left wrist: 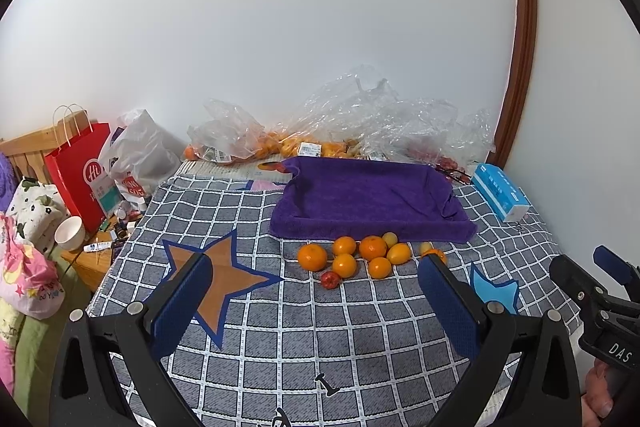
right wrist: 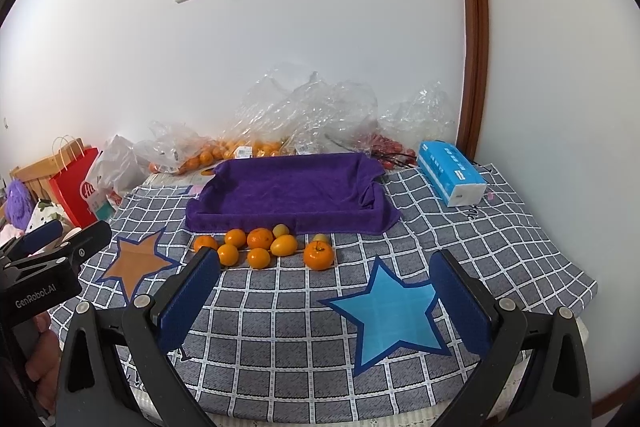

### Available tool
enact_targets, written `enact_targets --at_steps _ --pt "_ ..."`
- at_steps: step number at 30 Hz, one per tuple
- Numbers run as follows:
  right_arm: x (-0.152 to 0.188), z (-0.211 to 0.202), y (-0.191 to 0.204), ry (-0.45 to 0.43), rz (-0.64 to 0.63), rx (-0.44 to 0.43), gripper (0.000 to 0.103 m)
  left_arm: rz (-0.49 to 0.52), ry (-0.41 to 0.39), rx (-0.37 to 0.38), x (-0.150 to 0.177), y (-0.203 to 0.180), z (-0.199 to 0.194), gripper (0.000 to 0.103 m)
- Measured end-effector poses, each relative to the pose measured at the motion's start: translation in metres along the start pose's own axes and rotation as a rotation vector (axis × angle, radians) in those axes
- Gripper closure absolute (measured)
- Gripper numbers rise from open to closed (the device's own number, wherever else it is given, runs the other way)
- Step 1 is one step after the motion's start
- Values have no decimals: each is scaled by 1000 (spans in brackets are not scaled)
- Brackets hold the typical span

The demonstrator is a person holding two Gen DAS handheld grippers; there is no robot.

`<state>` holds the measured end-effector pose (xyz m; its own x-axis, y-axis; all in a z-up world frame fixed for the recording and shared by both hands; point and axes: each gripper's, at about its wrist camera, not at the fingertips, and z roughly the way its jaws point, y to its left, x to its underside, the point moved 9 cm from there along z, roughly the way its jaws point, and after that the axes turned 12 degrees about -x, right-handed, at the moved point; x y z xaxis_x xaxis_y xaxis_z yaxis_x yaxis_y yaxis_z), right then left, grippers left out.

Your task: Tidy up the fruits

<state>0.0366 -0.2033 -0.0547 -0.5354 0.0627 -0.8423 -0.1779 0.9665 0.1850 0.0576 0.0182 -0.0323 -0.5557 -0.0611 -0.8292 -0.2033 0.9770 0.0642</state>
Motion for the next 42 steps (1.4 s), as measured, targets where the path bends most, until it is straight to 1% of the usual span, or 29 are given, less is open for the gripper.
enact_targets --at_steps 4,8,15,20,24,27,28,31,37,42 --pt "0 3 1 -6 -3 5 0 0 4 2 0 1 3 0" --pt "-1 10 1 9 -11 0 0 -2 13 3 0 2 10 0" --pt "-3 29 -3 22 -31 9 0 -10 38 -8 -1 5 32 0" --pt "6 58 -13 62 -1 -33 0 -23 73 -15 2 12 59 0" --pt "21 89 -27 128 27 -14 0 -25 106 -19 9 14 83 0" --pt "31 107 -30 155 27 -43 0 -18 128 -33 15 16 103 1" --pt "35 114 -31 170 22 -41 2 -22 139 -33 17 18 108 2" --pt "43 133 -34 191 2 -9 13 -39 178 -21 22 22 125 3" --pt "48 169 -38 197 13 -15 19 -14 210 -30 30 28 151 3" --pt "58 205 -40 267 34 -36 29 3 241 -36 38 32 171 3"
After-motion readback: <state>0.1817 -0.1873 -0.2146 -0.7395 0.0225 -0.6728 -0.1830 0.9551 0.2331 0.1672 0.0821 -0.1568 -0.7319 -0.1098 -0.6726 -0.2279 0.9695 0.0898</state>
